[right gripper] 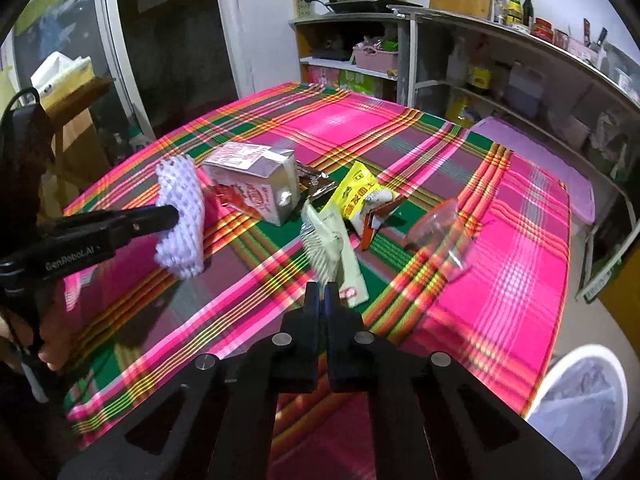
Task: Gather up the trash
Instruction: 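Grasp the white foam net with the left tool while the right tool grasps the beige wrapper, then carry foam net and beige wrapper over the bin and open both tools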
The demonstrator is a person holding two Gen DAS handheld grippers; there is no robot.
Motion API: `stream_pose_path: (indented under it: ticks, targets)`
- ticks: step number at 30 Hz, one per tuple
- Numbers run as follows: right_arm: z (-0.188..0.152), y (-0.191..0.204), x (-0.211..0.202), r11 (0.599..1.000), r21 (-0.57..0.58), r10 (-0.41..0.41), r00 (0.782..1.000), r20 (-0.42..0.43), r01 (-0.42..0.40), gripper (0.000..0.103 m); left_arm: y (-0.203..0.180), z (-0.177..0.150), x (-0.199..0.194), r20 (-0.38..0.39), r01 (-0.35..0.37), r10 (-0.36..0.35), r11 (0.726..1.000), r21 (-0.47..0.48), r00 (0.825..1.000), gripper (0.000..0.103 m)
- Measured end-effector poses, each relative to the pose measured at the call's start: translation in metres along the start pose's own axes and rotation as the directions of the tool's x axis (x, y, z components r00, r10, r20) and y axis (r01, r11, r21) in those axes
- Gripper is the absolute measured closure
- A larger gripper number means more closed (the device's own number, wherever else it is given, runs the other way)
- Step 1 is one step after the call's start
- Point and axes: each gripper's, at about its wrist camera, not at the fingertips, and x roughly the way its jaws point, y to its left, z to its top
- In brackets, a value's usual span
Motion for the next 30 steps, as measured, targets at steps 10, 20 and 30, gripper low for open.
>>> stream_pose_path:
  ticks: [10, 20, 30]
  targets:
    - [-0.028, 0.001, -0.054, 0.995, 0.101, -0.010, 0.997, 0.080, 0.002, 0.101, -0.040, -0.025, -0.037, 0.006, 0.092, -0.093, 0.989, 0.115, 0.996, 0.093]
    - [-0.016, -0.008, -0.049, 0.992, 0.122, 0.021, 0.997, 0.078, -0.030, 0.050, -0.052, -0.030, -0.058, 0.025, 0.110, -0.115, 0.985, 0.132, 0.993, 0.093]
    - [0.016, -0.020, 0.018, 0.997, 0.079, 0.027, 0.999, -0.023, -0.025, 0.049, -0.032, -0.025, -0.053, 0.019, 0.093, -0.095, 0.990, 0.107, 0.995, 0.093]
